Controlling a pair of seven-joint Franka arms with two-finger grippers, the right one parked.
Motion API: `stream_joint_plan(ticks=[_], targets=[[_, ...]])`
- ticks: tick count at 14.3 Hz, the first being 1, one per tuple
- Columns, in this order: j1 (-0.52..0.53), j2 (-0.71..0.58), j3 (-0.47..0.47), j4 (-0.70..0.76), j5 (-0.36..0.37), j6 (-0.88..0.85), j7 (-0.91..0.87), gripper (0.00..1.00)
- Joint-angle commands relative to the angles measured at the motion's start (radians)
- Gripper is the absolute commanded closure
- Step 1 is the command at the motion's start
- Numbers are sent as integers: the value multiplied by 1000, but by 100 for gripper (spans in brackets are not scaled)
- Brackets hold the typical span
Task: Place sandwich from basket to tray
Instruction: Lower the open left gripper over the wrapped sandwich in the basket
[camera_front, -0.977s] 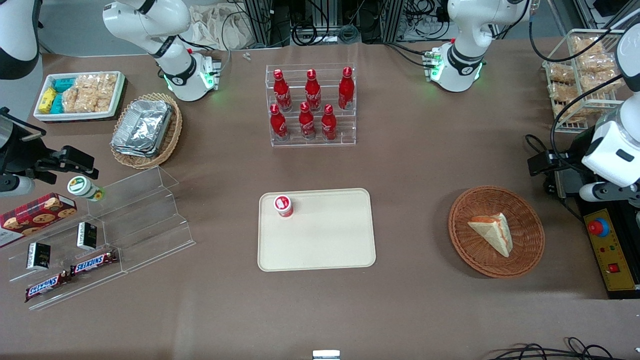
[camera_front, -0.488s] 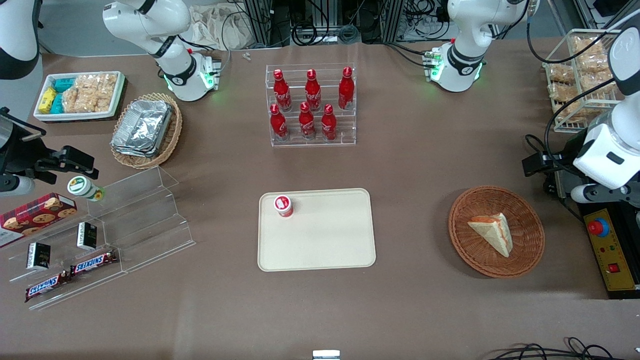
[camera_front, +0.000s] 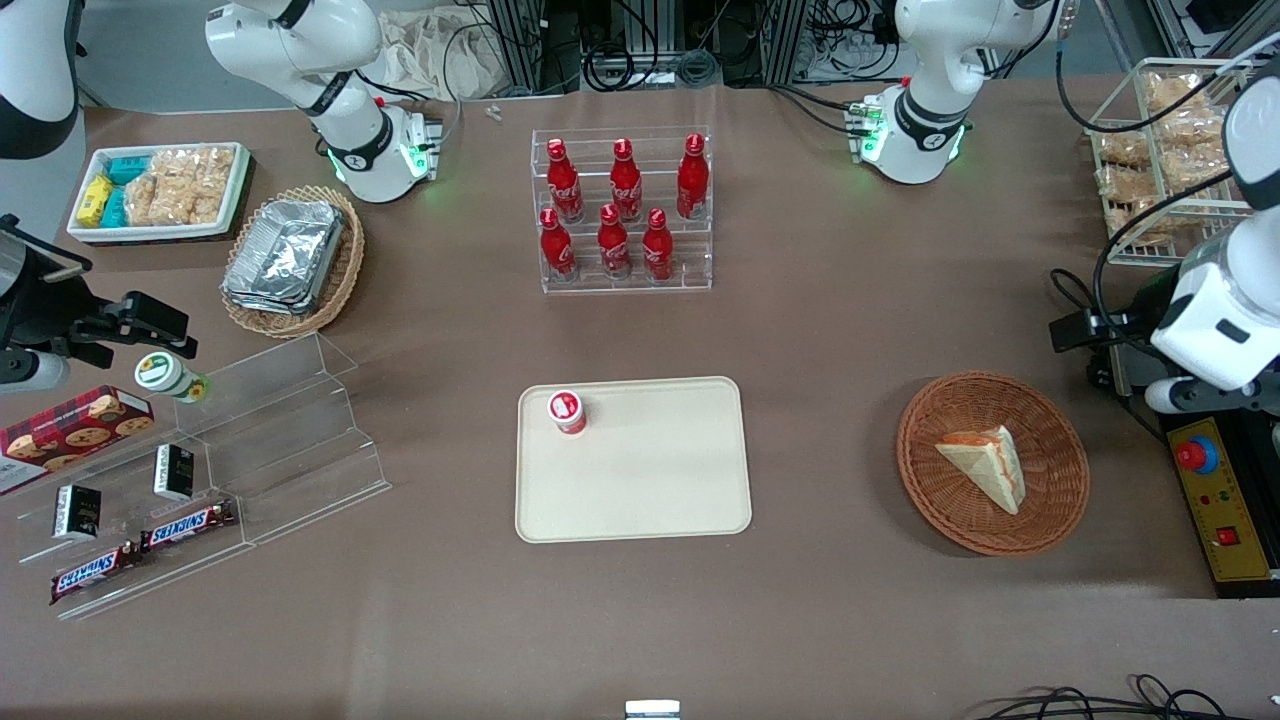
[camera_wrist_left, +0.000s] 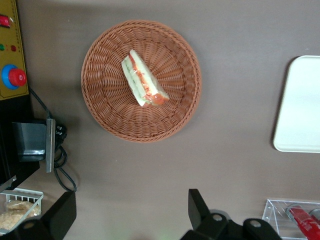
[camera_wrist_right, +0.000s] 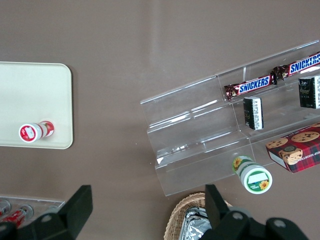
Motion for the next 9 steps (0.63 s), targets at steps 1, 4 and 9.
stream_joint_plan(ticks=[1,4,9], targets=[[25,0,-4,-148,14,160,-3,1],[26,1,-4,-264,17,326,-4,1],[63,45,-2,-379,6,545,-15,1]])
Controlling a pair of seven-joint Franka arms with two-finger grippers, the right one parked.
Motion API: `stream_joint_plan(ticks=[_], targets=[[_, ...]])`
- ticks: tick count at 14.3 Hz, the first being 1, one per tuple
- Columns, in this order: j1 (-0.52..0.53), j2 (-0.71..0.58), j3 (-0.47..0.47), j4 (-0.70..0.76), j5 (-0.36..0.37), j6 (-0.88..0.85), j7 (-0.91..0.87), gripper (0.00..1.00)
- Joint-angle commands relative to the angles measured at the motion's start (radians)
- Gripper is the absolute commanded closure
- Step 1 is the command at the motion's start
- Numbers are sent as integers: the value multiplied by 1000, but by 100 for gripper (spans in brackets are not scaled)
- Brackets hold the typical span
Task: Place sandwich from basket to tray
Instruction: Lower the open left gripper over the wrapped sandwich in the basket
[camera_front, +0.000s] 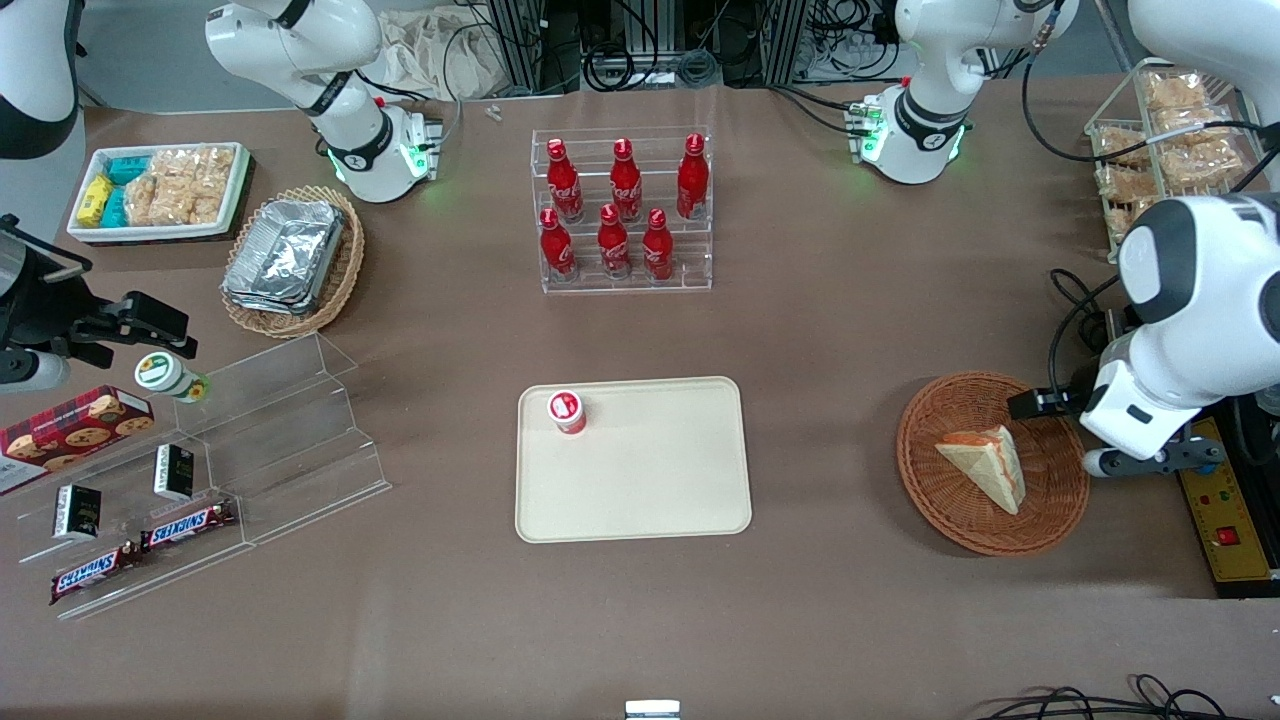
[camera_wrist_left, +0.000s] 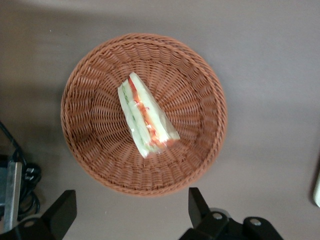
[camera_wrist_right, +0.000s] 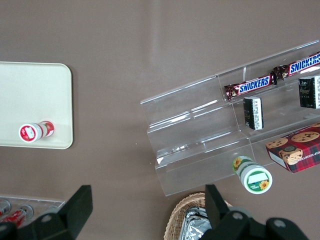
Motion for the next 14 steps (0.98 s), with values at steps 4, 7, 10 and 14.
stream_joint_plan(ticks=[4,7,10,14], targets=[[28,89,-8,-54,-1,185,-204,1],[19,126,-16,-56,-1,233,-385,1],[16,156,-27,-59,-1,263,-503,1],[16,184,-27,-76,-1,299,-557,1]])
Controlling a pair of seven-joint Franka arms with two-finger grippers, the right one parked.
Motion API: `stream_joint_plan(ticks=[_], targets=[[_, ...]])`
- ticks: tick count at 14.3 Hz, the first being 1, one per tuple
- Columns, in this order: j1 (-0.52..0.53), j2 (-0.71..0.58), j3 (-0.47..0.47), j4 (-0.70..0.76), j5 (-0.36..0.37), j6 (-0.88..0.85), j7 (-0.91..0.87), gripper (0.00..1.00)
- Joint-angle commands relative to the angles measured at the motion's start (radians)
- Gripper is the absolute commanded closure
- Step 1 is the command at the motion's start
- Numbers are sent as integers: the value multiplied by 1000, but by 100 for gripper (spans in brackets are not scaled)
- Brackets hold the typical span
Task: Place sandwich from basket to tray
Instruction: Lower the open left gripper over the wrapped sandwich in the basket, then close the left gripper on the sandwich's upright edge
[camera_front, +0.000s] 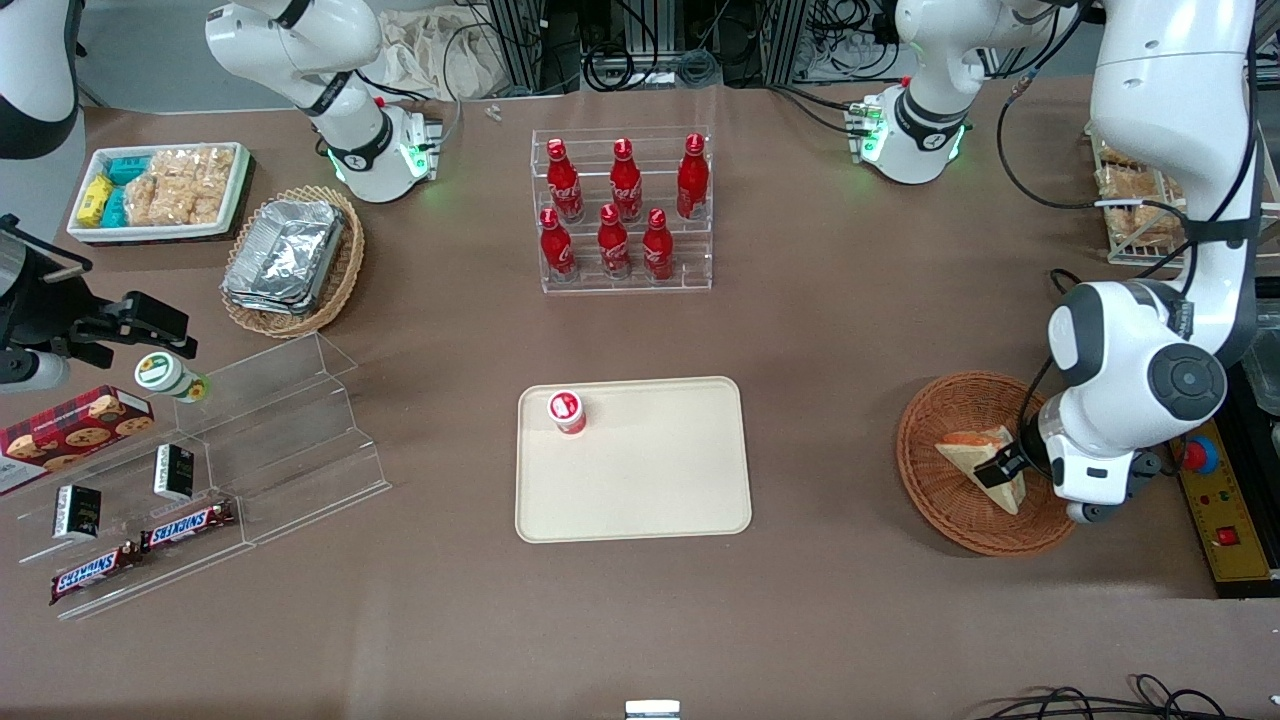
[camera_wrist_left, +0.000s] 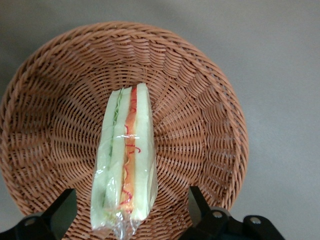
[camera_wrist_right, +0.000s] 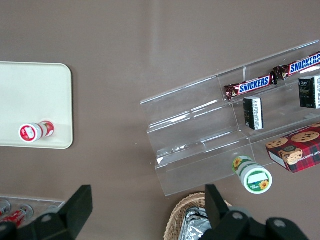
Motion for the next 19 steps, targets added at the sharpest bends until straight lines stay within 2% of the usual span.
stream_joint_plan(ticks=[1,4,5,6,9,12,15,19], targets=[[-1,-6,0,-45,5,37,-34,1],[2,4,1,-63,14,60,-31,3],[2,-1,1,-71,17,60,-32,10],[4,-3,1,-73,17,60,-32,20],[7,-15,1,-71,16,48,-35,61],[11,-38,1,-65,2,47,-80,87],[-1,-98,-2,-38,2,-24,-138,99],[-27,-91,-37,217,2,-322,-207,100]])
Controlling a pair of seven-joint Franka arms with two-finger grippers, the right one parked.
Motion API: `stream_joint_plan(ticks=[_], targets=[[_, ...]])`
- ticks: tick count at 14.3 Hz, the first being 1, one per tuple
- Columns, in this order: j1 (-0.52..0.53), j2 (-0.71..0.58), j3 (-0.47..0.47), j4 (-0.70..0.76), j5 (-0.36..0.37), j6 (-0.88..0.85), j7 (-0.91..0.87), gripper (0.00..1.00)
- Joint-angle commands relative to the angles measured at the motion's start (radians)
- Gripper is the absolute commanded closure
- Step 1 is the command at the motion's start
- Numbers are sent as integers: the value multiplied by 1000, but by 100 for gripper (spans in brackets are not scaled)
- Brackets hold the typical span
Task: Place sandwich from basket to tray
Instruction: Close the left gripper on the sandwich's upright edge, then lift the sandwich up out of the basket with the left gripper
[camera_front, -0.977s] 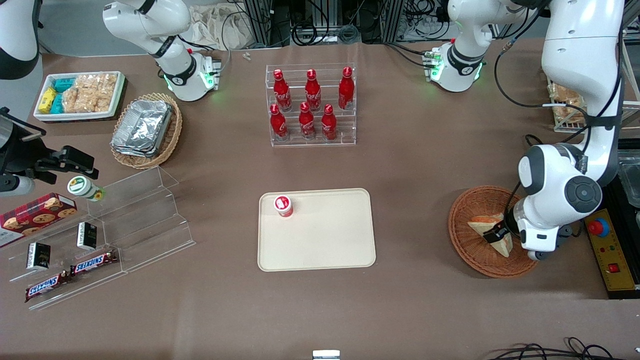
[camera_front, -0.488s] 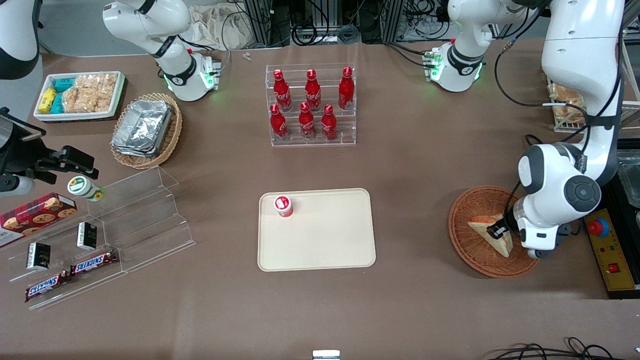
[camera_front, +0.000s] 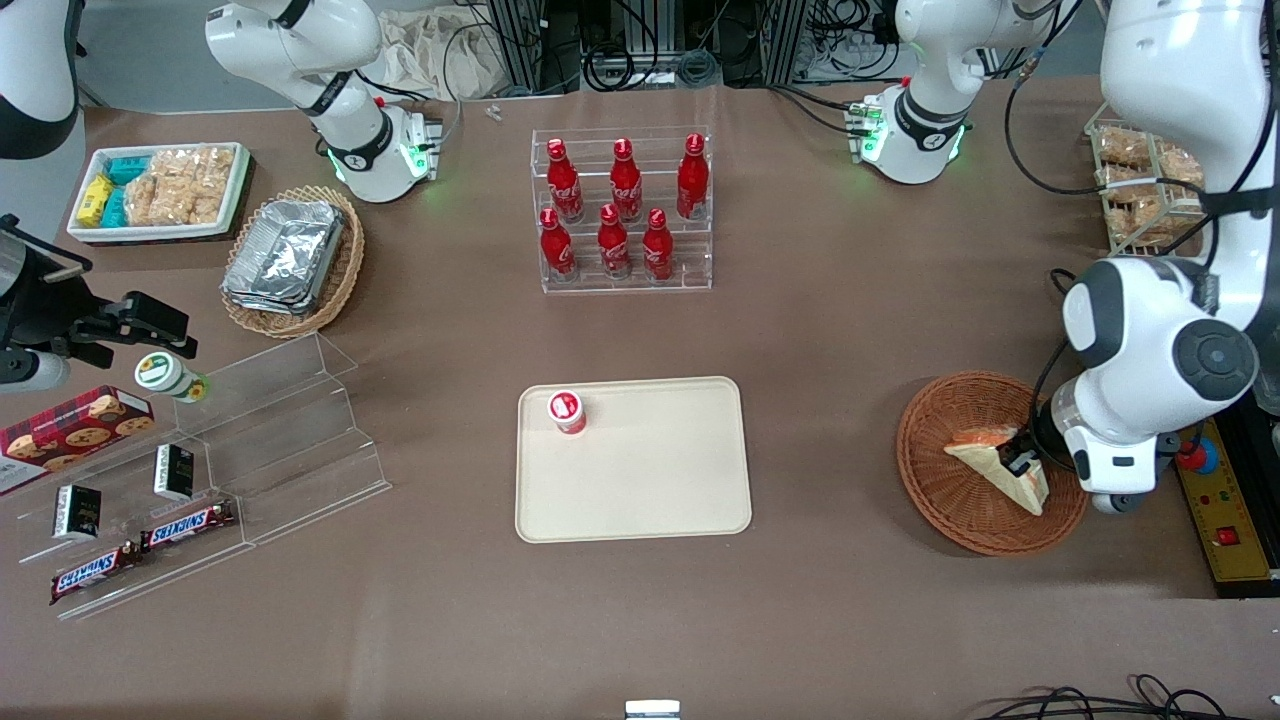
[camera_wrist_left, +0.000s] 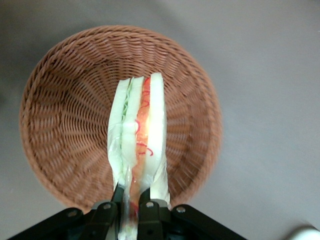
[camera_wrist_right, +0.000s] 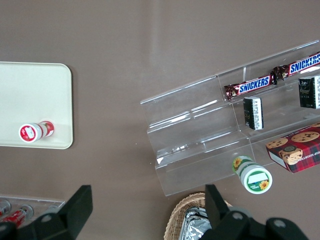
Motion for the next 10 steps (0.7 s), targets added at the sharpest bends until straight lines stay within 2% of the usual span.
stream_joint_plan(ticks=[1,4,8,10], targets=[[-24,0,-7,204,4,-235,-37,100],[-23,-3,-45,405,4,-487,10,100],[-23,-10,-85,438,2,-520,104,100],[-26,-4,-143,438,10,-518,118,100]])
